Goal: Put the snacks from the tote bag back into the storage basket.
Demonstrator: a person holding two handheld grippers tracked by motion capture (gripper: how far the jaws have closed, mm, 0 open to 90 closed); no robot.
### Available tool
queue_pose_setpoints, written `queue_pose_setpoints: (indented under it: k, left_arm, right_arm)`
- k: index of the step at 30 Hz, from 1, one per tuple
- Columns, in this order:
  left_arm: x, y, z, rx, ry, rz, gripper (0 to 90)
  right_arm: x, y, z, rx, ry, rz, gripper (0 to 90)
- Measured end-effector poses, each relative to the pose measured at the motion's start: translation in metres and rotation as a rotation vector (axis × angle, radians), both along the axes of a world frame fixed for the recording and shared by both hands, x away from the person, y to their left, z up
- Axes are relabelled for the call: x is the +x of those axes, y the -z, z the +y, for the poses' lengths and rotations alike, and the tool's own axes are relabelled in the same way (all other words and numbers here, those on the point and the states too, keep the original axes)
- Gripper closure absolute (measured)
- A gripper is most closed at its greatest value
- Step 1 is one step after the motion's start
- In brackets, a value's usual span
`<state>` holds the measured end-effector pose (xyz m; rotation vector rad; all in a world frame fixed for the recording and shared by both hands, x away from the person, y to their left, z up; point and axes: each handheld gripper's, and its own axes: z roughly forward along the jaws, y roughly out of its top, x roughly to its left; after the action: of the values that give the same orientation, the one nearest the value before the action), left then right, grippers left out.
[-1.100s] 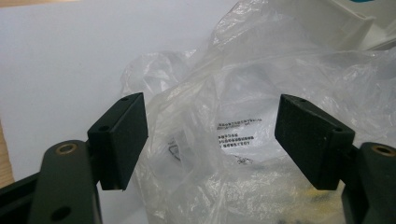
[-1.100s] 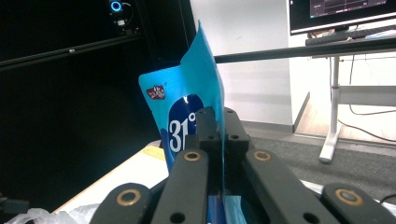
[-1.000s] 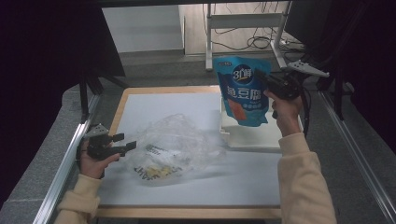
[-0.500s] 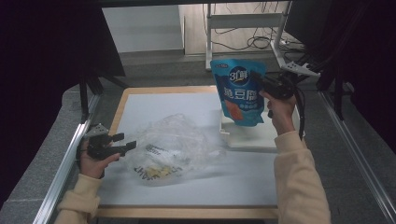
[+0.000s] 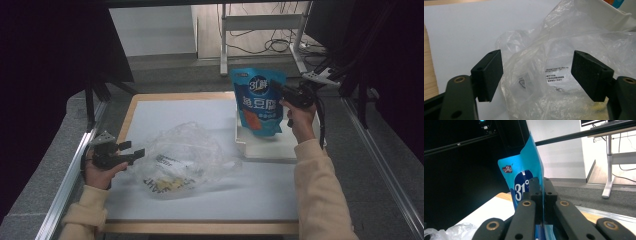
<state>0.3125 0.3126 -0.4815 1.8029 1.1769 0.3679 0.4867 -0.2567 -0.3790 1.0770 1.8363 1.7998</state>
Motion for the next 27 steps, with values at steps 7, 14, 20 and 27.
queue_pose_setpoints:
  k: [7,14,20,27]
  left_arm:
    - [0.000,-0.001,-0.001,0.000,-0.003,-0.001,26.2]
    - [-0.003,-0.006,-0.001,-0.004,0.003,-0.018,26.1]
    - [-0.005,-0.010,-0.002,-0.007,0.016,-0.031,26.0]
    - [-0.005,-0.013,0.000,-0.021,0.038,-0.045,26.0]
  right_arm:
    - [0.006,0.005,-0.020,-0.005,0.010,0.009,88.0]
    - [0.005,0.006,-0.033,-0.052,0.031,0.020,86.5]
    - [0.004,0.003,-0.037,-0.089,0.064,0.022,83.0]
    - [-0.004,0.000,-0.039,-0.140,0.088,0.028,76.3]
